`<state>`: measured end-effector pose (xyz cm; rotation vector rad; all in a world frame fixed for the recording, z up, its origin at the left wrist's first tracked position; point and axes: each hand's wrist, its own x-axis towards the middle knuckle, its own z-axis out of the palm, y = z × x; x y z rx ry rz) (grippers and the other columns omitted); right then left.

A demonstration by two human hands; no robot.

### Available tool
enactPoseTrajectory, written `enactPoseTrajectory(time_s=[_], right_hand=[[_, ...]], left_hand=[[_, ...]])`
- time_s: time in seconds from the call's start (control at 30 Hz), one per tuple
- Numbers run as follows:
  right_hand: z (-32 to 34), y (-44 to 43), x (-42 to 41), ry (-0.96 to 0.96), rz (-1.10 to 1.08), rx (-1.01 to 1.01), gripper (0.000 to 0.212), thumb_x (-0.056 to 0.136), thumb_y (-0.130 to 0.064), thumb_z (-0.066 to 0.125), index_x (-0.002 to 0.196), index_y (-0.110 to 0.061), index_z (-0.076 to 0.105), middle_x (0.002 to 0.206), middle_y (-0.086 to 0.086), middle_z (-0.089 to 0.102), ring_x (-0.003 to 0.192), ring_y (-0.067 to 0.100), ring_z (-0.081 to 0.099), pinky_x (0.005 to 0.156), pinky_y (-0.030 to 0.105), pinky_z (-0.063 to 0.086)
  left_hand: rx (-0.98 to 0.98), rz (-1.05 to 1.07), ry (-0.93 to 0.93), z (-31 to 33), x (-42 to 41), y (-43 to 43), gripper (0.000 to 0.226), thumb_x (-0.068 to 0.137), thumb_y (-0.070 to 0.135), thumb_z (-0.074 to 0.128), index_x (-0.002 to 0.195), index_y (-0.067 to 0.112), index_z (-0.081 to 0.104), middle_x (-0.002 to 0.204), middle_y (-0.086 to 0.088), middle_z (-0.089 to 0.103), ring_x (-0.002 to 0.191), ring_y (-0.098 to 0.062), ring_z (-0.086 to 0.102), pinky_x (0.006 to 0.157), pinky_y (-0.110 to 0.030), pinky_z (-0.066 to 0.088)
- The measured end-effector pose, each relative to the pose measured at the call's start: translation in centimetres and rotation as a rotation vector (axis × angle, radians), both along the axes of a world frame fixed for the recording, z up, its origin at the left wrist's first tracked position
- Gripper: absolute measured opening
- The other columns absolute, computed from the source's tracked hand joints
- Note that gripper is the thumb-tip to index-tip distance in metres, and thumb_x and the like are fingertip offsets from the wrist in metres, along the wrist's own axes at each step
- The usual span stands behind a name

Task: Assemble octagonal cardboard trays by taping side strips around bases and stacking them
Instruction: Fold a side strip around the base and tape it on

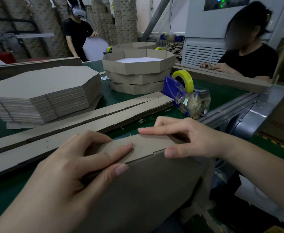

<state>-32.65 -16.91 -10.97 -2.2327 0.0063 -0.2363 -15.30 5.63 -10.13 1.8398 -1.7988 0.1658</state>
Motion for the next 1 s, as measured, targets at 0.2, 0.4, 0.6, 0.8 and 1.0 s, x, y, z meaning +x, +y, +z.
enactPoseTrajectory(time_s=[0.2,0.4,0.6,0.8,1.0], right_hand=[[-0.2,0.1,0.1,-0.039,-0.019,0.037,0.055,0.083,-0.036,0.063,0.135,-0.025,0.054,0.096,0.0,0.047,0.091,0.005,0.05,0.087,0.019,0.039],[0.0,0.2,-0.1,-0.014,-0.017,-0.014,0.056,0.083,-0.044,0.064,0.136,-0.03,0.051,0.101,0.005,0.046,0.094,0.01,0.05,0.087,0.017,0.039],[-0.1,0.5,-0.1,-0.006,-0.015,-0.067,0.059,0.084,-0.057,0.052,0.138,-0.031,0.047,0.106,0.008,0.046,0.099,0.015,0.05,0.091,0.018,0.04],[-0.4,0.4,-0.4,-0.034,0.002,-0.063,0.063,0.084,-0.058,0.053,0.139,-0.028,0.046,0.106,0.005,0.046,0.102,0.013,0.05,0.094,0.019,0.039],[-0.8,0.3,-0.4,-0.106,-0.027,-0.099,0.061,0.084,-0.03,0.063,0.14,-0.02,0.043,0.107,0.008,0.046,0.102,0.013,0.049,0.095,0.022,0.04]], left_hand=[[-0.012,-0.015,0.016,0.0,0.0,0.0,0.035,0.089,0.067,0.04,0.122,0.063,0.05,0.116,0.022,0.056,0.101,-0.007,0.06,0.069,-0.032,0.052],[-0.007,-0.017,-0.05,0.2,-0.3,0.0,0.035,0.09,0.064,0.039,0.123,0.063,0.049,0.113,0.02,0.055,0.096,-0.011,0.06,0.065,-0.039,0.053],[0.029,0.021,-0.063,0.9,-0.9,0.1,0.035,0.088,0.066,0.035,0.12,0.066,0.049,0.106,0.022,0.057,0.091,-0.012,0.062,0.068,-0.041,0.053],[0.067,0.045,-0.182,1.0,-1.5,-0.7,0.037,0.089,0.061,0.037,0.123,0.059,0.053,0.104,0.012,0.061,0.081,-0.02,0.061,0.063,-0.043,0.052],[0.009,0.065,-0.304,0.5,-1.3,-1.0,0.041,0.093,0.056,0.033,0.131,0.053,0.047,0.102,0.003,0.06,0.081,-0.026,0.061,0.066,-0.044,0.051]])
